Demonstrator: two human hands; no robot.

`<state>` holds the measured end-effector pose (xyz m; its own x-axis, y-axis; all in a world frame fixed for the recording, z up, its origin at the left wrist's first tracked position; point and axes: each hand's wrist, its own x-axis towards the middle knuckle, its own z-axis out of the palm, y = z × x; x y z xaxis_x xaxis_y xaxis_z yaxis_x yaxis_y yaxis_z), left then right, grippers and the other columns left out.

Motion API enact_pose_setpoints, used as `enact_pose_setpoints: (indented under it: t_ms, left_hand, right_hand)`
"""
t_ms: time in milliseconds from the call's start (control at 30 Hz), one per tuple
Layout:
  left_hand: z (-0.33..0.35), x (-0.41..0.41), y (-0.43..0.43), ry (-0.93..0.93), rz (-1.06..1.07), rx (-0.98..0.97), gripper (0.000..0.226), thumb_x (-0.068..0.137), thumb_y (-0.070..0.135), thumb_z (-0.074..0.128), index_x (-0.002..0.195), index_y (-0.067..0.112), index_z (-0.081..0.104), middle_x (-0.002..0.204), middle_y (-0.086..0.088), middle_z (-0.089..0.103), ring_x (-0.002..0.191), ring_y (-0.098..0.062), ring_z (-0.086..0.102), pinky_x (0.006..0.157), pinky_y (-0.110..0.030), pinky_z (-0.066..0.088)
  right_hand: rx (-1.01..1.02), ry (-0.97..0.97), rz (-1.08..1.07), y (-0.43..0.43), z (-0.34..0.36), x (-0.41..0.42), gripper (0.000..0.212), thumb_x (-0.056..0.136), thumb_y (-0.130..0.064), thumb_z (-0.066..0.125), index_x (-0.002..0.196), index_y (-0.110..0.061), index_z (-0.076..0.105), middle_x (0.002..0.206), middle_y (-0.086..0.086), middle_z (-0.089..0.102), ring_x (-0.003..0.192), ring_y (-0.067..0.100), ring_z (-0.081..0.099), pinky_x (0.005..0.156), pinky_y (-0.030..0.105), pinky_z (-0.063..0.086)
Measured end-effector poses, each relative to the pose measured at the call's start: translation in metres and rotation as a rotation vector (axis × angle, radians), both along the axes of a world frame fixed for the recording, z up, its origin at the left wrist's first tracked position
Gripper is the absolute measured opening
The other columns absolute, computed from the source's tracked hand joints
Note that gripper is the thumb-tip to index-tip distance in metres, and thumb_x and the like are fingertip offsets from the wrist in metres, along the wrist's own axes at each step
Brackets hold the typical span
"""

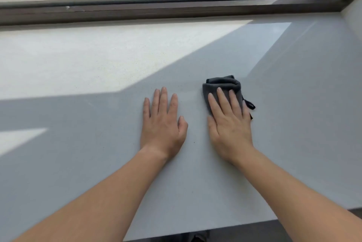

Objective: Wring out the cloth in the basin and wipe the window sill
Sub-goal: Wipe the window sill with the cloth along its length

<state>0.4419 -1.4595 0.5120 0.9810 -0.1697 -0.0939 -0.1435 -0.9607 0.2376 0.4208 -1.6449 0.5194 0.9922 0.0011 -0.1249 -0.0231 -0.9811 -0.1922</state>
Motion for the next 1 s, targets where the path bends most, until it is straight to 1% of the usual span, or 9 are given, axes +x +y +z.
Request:
enact_pose_setpoints:
  t_ms: [100,200,367,467,567,667,833,900,1000]
  left_hand:
    - [0.000,0.000,0.000,-0.005,0.004,0.005,0.071,0.091,0.044,0.018,0.157,0.017,0.014,0.166,-0.009,-0.003,0.152,-0.020,-0.010,0.122,-0.047,-0.004]
    - [0.000,0.000,-0.002,-0.009,0.007,-0.010,0.071,0.091,0.044,0.019,0.157,0.017,0.015,0.166,-0.009,-0.001,0.152,-0.020,-0.009,0.122,-0.047,-0.005]
    - [0.001,-0.001,-0.003,-0.023,0.007,-0.034,0.070,0.091,0.042,0.021,0.156,0.017,0.019,0.166,-0.009,0.002,0.153,-0.019,-0.006,0.123,-0.045,-0.005]
    - [0.001,0.000,-0.002,-0.025,0.009,-0.054,0.068,0.092,0.041,0.021,0.156,0.017,0.020,0.166,-0.008,0.003,0.153,-0.018,-0.006,0.123,-0.045,-0.004]
    - [0.001,-0.001,-0.001,-0.022,0.014,-0.050,0.068,0.092,0.040,0.021,0.156,0.016,0.019,0.166,-0.008,0.004,0.153,-0.018,-0.006,0.123,-0.045,-0.003]
    - [0.001,-0.001,-0.002,-0.024,0.015,-0.060,0.068,0.092,0.039,0.023,0.155,0.015,0.023,0.166,-0.009,0.007,0.153,-0.020,-0.003,0.123,-0.047,-0.001]
    - [0.002,0.000,-0.003,-0.038,0.030,-0.121,0.065,0.091,0.036,0.025,0.153,0.015,0.031,0.165,-0.008,0.011,0.153,-0.018,0.000,0.123,-0.046,-0.001]
    - [0.002,-0.001,-0.002,-0.039,0.034,-0.145,0.065,0.091,0.036,0.023,0.153,0.016,0.031,0.165,-0.007,0.011,0.153,-0.017,-0.001,0.123,-0.044,-0.003]
    - [0.003,-0.001,-0.002,-0.033,0.027,-0.153,0.067,0.090,0.038,0.021,0.153,0.016,0.032,0.165,-0.007,0.011,0.153,-0.017,0.000,0.123,-0.042,-0.006]
  right_hand:
    - [-0.006,-0.002,0.137,0.003,-0.003,-0.021,0.060,0.099,-0.043,0.026,0.158,-0.031,0.024,0.167,-0.006,0.015,0.155,0.023,0.008,0.122,0.045,0.003]
    - [-0.014,-0.017,0.156,-0.008,-0.002,-0.006,0.063,0.096,-0.047,0.032,0.156,-0.029,0.029,0.167,-0.004,0.014,0.155,0.024,0.006,0.123,0.047,0.005]
    - [-0.003,-0.045,0.127,0.002,-0.005,0.006,0.065,0.096,-0.048,0.030,0.156,-0.023,0.027,0.168,0.003,0.013,0.155,0.026,0.004,0.122,0.056,0.012]
    - [-0.057,-0.027,0.198,-0.015,-0.007,0.017,0.061,0.100,-0.045,0.024,0.158,-0.026,0.023,0.168,0.000,0.010,0.155,0.024,0.003,0.123,0.052,0.010]
    - [-0.045,0.042,0.027,-0.050,-0.001,0.056,0.060,0.102,-0.044,0.019,0.160,-0.030,0.011,0.168,-0.006,-0.003,0.154,0.017,-0.008,0.125,0.046,0.000]
    - [-0.053,0.060,-0.077,-0.049,0.002,0.063,0.062,0.102,-0.042,0.021,0.160,-0.029,0.005,0.168,-0.004,-0.007,0.154,0.019,-0.011,0.124,0.047,0.000]
    - [-0.027,-0.021,0.349,-0.019,0.002,-0.024,0.060,0.099,-0.040,0.034,0.156,-0.023,0.030,0.167,0.002,0.018,0.155,0.025,0.010,0.122,0.050,0.015]
    - [-0.039,-0.025,0.397,-0.036,0.000,-0.021,0.058,0.100,-0.040,0.033,0.156,-0.024,0.032,0.166,-0.001,0.020,0.154,0.023,0.012,0.122,0.046,0.016]
    - [-0.065,-0.030,0.127,-0.056,-0.002,0.009,0.060,0.099,-0.040,0.027,0.158,-0.027,0.024,0.167,-0.004,0.015,0.154,0.019,0.008,0.123,0.040,0.007]
